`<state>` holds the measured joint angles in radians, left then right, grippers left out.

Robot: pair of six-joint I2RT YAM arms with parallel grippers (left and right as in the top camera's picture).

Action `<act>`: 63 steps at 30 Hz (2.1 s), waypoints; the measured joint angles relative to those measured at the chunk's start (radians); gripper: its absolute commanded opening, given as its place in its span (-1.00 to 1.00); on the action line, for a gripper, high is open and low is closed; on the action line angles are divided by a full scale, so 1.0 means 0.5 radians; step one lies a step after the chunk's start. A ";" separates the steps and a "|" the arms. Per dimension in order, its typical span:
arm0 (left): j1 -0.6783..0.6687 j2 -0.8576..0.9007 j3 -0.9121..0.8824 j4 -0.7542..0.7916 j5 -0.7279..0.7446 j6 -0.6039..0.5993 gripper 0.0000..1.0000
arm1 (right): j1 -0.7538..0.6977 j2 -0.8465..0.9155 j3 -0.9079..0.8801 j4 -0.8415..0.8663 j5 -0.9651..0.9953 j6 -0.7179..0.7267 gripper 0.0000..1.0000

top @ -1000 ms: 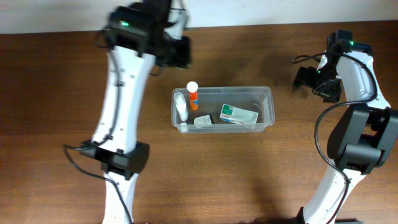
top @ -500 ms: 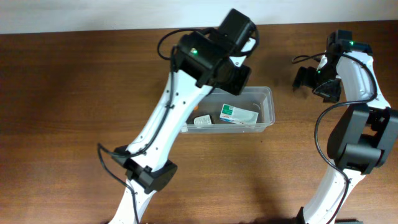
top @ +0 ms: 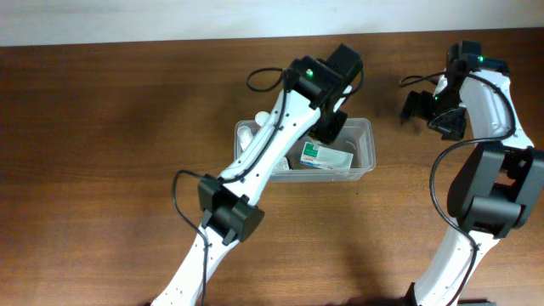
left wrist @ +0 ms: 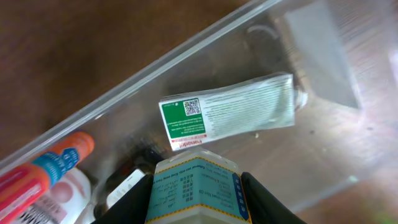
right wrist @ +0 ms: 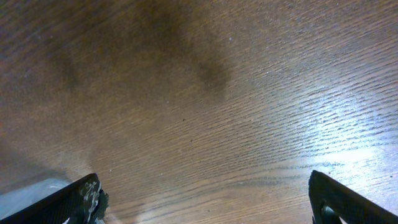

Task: Pack container
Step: 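Lift the amber jar and lower it into the container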

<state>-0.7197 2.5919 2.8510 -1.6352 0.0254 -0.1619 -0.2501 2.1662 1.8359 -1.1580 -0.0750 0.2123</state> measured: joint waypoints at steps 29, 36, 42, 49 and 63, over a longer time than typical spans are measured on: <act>0.031 0.271 0.001 -0.074 -0.272 -0.025 -0.22 | 0.000 0.000 0.000 0.000 0.000 0.000 0.97; 0.079 0.271 0.001 -0.094 -0.287 -0.041 -0.21 | 0.000 0.000 0.000 0.000 0.000 0.000 0.97; 0.082 0.275 0.000 -0.097 -0.294 -0.060 -0.22 | 0.000 0.000 0.000 0.000 0.000 0.001 0.97; 0.081 0.288 -0.055 -0.098 -0.293 -0.076 -0.21 | 0.000 0.000 0.000 0.000 0.000 0.002 0.97; 0.081 0.304 -0.066 -0.096 -0.299 -0.089 0.00 | 0.000 0.000 0.000 0.000 0.000 0.001 0.97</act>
<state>-0.6792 2.7438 2.8178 -1.6833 -0.1242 -0.2062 -0.2501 2.1662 1.8359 -1.1580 -0.0750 0.2127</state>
